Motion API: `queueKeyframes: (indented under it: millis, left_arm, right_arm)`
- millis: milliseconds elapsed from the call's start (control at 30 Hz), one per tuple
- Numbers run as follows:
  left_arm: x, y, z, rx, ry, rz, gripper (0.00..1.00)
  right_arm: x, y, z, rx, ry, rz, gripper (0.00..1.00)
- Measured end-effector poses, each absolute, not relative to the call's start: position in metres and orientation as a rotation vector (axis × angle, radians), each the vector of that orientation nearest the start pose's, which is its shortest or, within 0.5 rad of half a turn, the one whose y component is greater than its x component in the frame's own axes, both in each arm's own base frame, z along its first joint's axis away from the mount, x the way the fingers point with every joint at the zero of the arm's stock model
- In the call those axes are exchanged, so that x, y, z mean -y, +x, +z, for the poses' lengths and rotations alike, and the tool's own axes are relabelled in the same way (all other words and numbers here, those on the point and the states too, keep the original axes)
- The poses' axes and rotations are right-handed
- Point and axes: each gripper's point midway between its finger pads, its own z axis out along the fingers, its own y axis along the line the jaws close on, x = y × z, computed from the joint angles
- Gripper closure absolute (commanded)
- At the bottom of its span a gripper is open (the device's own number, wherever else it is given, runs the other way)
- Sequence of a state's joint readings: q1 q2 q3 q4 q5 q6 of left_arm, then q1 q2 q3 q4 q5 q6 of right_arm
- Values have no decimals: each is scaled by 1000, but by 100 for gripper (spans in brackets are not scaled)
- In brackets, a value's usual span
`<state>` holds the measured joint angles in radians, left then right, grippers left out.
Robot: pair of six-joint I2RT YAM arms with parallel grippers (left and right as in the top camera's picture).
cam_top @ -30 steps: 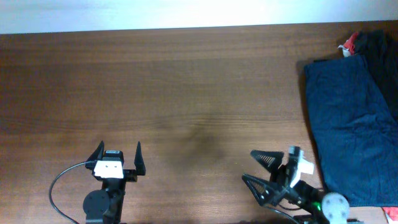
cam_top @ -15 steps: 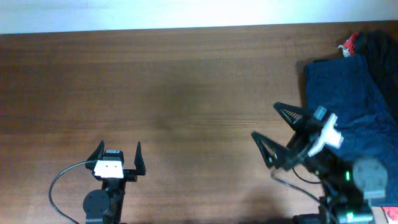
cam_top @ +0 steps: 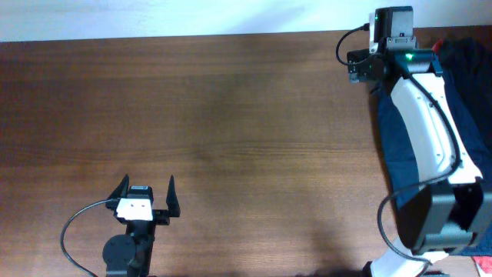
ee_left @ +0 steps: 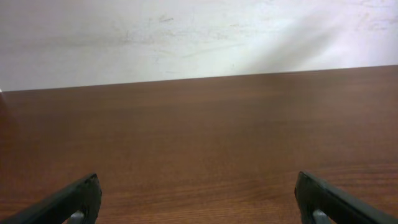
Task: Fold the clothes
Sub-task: 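Reach the right gripper to the navy garment pile and grasp it, then drag the navy garment leftward and lay it flat on the table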
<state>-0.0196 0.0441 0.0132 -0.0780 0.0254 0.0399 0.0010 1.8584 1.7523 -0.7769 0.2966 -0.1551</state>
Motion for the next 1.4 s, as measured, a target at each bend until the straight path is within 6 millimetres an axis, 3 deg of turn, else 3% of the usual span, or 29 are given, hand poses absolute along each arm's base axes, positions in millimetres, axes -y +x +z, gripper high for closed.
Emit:
queueKeyframes:
  millis: [33,67,133,233,267,367,400,467,500,533,567,700,800,867,933,967,1067,1133,1167,1200,1233,1267,1333,1367,1400]
  left_arm:
    - [9,247,150,-1680,69,-6,1]
    - [9,247,151,-1679,69,-6,1]
    - [9,247,151,-1679,69,-6,1]
    - [9,247,151,-1679,69,-6,1]
    - [9,247,151,-1679,69,-6,1]
    - [9,247,151,-1679,69,-6,1]
    - [9,247,151,-1679,69,-6,1]
    - [9,247,151,-1679,69,-6,1]
    - [9,247,151,-1679,69,-6,1]
    - [9,247,151,-1679,69,-6,1]
    - [9,247,151,-1679,69,-6,1]
    - [9,247,151,-1679,69,-6,1]
    - [9,247,151,-1679,69,-6,1]
    - [9,247,151,-1679,69,-6,1]
    - [9,247,151,-1679,69,-6,1]
    - [9,247,150,-1679,69,-6,1]
    - [9,247,151,-1679,69,-6,1]
    - [9,247,151,-1679,69,-6,1]
    - [9,247,151,-1679,69,-6,1]
    - [9,247,151,-1679,69,-6,1]
    - [9,247,151,-1679,69,-6,1]
    - [9,247,151,-1679,69,-6,1]
    - [9,247,151,-1679,69,-6,1]
    - [9,247,151,-1679,69,-6,1]
    - [9,247,151,-1679,69,-6,1]
  right_arm:
    - [57,500,206,-2469,-63,-448,2]
    - [71,503,183,-2523,-59,-468,1]
    - [104,499,115,-2680,-29,-499,0]
    - [121,495,59,-2791,-25,-516,14]
    - [123,494,51,-2805,-19,-519,23]
    - [124,492,31,-2844,-24,-518,30]
    - [125,491,27,-2852,-25,-521,38]
    - [129,489,19,-2862,4,-557,58]
    - [132,488,15,-2865,33,-578,80]
    - [136,487,14,-2865,66,-591,94]
    - [139,486,14,-2862,89,-592,96]
    - [144,481,13,-2877,131,-594,96]
    - [143,476,31,-2879,190,-586,96]
    - [145,474,71,-2814,236,-584,96]
    - [143,467,143,-2687,273,-580,96]
    - [138,465,162,-2652,272,-574,96]
    - [101,463,204,-2571,211,-532,96]
    - [44,467,216,-2546,64,-477,96]
    - [-7,469,213,-2547,-65,-376,96]
    - [-46,470,213,-2534,-140,-278,96]
    - [-103,470,216,-2492,-218,-138,96]
    - [-168,466,225,-2428,-289,21,96]
    - [-256,441,234,-2355,-428,202,92]
    - [-307,412,232,-2339,-540,290,45]
    - [-329,396,229,-2339,-591,334,3]
